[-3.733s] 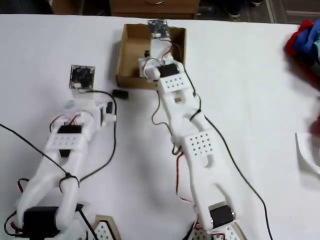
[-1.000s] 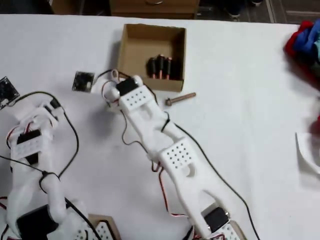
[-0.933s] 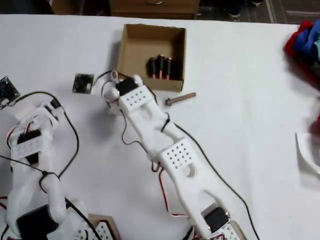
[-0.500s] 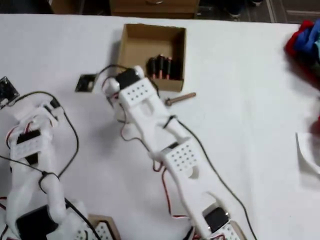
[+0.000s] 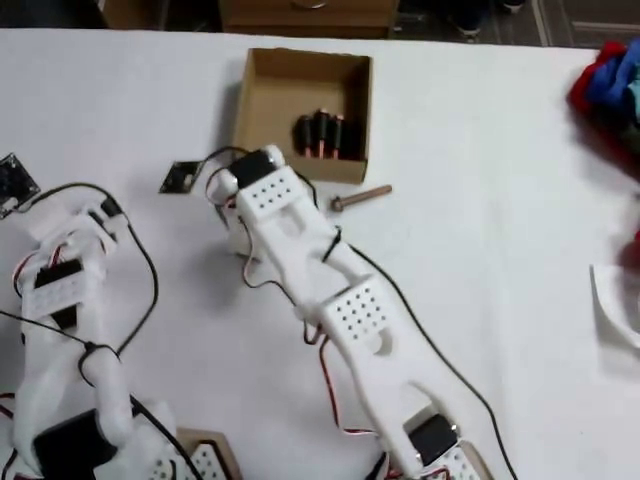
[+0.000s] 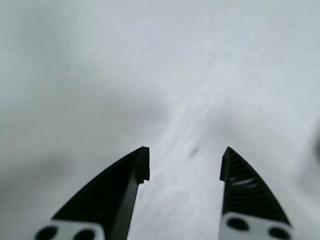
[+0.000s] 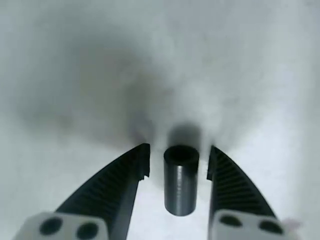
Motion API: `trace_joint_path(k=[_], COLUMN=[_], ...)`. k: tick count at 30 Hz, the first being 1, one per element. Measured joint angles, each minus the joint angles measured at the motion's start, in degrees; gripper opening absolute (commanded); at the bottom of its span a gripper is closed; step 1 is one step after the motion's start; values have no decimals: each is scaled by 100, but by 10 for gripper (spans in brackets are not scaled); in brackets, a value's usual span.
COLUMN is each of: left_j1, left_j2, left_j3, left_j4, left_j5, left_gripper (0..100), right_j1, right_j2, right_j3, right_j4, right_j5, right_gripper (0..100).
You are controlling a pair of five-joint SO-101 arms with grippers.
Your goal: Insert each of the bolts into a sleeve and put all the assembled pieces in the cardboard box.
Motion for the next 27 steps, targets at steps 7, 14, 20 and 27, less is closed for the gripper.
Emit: trace_joint_path(k=[7,14,20,27], left_j1=[0,0,0,0], left_j2=[0,0,0,0], left_j3=[0,0,0,0], left_j4=[0,0,0,0], left_j5=[0,0,0,0], left_gripper=[248,248,248,248], right_j1=[123,431,448,659], right_j2=[0,9,18,35], right_j3=[0,-9,-9,-9], right_j4=[0,0,0,-9], right_j5=[18,18,26,18], right_gripper=[194,193,149,81])
